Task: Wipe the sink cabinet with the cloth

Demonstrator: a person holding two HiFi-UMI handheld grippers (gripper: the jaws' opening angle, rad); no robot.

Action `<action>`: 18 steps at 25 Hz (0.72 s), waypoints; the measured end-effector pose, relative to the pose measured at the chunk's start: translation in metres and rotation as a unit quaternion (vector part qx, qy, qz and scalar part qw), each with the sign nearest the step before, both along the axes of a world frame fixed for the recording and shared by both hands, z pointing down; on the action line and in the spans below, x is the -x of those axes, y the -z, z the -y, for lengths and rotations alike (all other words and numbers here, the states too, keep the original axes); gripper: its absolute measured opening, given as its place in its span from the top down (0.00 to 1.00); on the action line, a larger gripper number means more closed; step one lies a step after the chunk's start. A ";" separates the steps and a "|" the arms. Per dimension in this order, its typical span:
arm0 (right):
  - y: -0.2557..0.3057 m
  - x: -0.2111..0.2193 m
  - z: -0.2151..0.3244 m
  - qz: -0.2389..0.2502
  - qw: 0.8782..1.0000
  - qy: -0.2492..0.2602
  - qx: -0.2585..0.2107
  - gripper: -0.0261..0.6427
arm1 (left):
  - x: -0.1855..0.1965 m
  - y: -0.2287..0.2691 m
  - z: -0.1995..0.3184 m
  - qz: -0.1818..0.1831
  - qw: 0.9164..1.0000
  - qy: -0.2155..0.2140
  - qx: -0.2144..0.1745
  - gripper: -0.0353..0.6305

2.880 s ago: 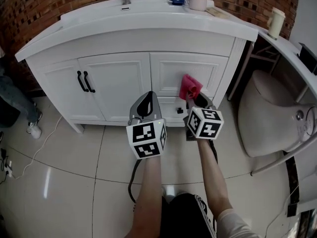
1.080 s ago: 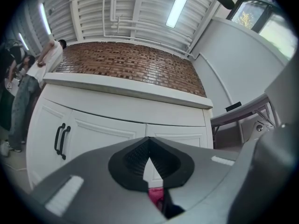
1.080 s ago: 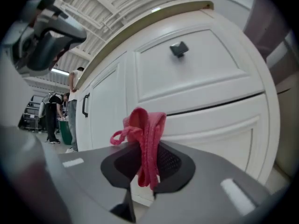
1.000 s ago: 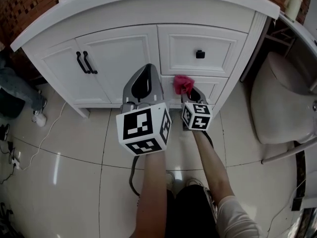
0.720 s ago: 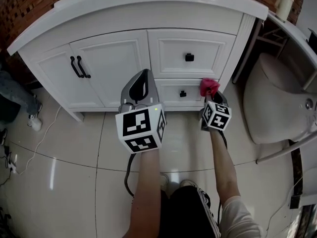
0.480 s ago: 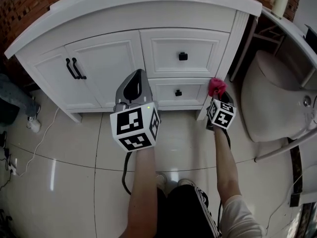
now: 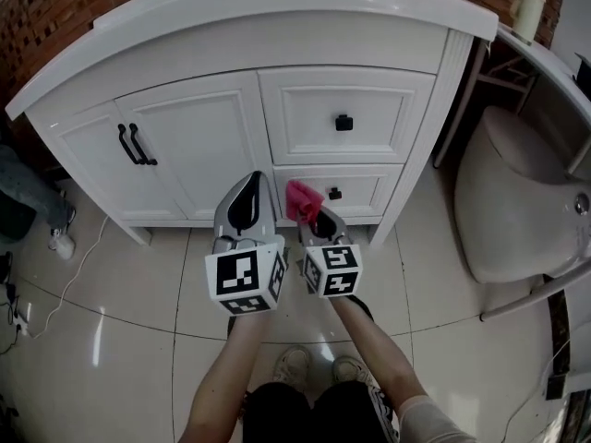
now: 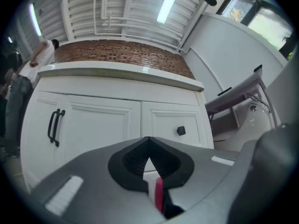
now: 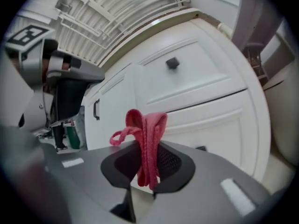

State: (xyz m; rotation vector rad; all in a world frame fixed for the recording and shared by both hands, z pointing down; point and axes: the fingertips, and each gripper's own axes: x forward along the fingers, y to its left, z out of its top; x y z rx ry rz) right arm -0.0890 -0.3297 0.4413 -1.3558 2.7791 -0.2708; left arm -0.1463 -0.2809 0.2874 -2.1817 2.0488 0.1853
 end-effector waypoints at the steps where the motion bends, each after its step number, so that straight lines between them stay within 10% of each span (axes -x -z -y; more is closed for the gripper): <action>1: -0.009 0.027 -0.005 -0.014 0.999 0.030 -0.002 0.87 | 0.010 -0.008 -0.003 -0.001 1.000 0.010 -0.001 0.93; 5: -0.051 0.069 -0.001 -0.084 0.993 0.073 -0.026 0.87 | 0.020 -0.060 0.008 0.015 1.000 0.018 0.009 0.93; 11: -0.059 -0.007 0.049 -0.109 0.989 0.042 -0.090 0.87 | 0.005 -0.093 0.036 -0.021 0.998 -0.002 -0.057 0.93; 18: -0.043 -0.093 0.054 -0.083 0.989 -0.044 -0.111 0.87 | -0.014 -0.142 0.058 0.010 0.999 -0.006 -0.032 0.93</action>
